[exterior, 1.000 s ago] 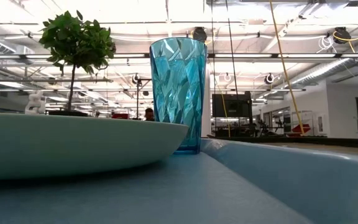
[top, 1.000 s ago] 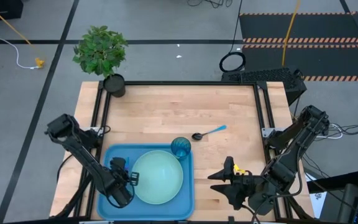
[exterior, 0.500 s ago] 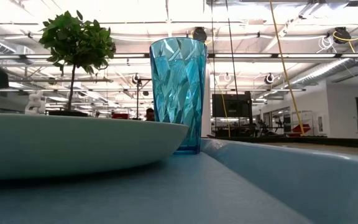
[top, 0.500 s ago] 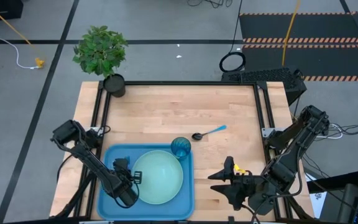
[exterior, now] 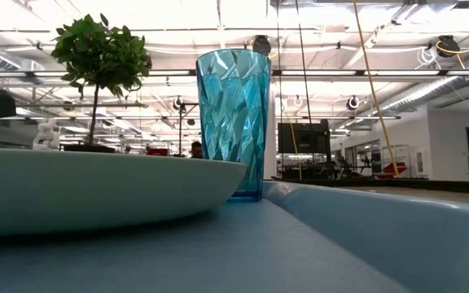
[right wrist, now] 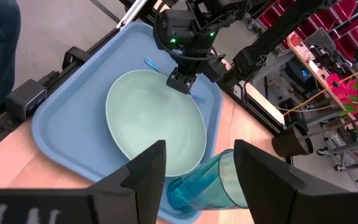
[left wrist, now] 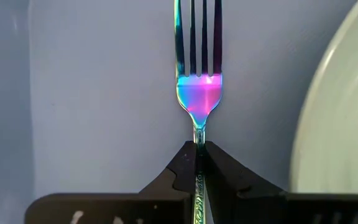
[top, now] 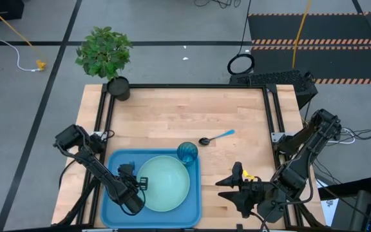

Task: Pick and place plate/cup/fork/spoon on tray
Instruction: Put the blue fork beside the white plate

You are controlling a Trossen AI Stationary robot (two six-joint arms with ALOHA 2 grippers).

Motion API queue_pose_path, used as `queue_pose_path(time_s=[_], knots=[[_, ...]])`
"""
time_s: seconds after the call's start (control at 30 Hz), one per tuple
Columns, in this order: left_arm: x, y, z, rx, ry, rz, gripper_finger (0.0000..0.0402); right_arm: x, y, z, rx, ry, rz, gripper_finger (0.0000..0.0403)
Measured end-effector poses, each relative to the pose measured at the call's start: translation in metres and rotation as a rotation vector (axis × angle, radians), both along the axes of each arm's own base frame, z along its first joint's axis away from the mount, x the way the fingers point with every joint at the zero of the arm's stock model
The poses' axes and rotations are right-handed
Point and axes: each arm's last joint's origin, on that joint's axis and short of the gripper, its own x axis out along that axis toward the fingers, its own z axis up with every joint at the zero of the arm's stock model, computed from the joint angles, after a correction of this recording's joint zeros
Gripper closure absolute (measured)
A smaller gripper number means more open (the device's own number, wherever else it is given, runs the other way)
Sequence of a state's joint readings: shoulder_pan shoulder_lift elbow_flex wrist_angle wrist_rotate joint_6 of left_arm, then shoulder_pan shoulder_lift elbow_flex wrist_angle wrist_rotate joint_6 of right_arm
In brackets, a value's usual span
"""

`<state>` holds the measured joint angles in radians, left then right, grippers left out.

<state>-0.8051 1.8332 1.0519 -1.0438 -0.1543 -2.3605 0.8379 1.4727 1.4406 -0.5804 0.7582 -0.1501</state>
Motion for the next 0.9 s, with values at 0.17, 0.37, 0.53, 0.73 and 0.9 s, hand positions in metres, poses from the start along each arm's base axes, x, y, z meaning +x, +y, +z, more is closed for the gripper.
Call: queue_pose_path(time_s=[0.17,0.37,0.53,0.73,0.9], knots=[[0.0023,0.0012,0.0000,-0.006,-0.008,0.010,0.0380,0.0000,0.0000,0.0000,0.000,0.000,0.000,0.0222],[0.0050,0.0028,0.0000,-0.011,-0.015,0.015,0.0380,-0.0001,-0.0001,-0.0066,-0.017,0.014,0.001,0.0222],[0.0053,0.0027,0.0001,-0.012,-0.018,0.012,0.0380,-0.0001,-0.0001,-0.0086,-0.026,0.017,0.004,0.0222],[0.0057,0.0028,0.0000,-0.014,-0.020,0.012,0.0372,-0.0001,-0.0001,-0.0086,-0.028,0.016,0.004,0.0222],[0.0063,0.0023,0.0027,-0.032,-0.038,0.010,0.0330,-0.0001,-0.0001,-0.0086,-0.028,0.016,0.004,0.0222]])
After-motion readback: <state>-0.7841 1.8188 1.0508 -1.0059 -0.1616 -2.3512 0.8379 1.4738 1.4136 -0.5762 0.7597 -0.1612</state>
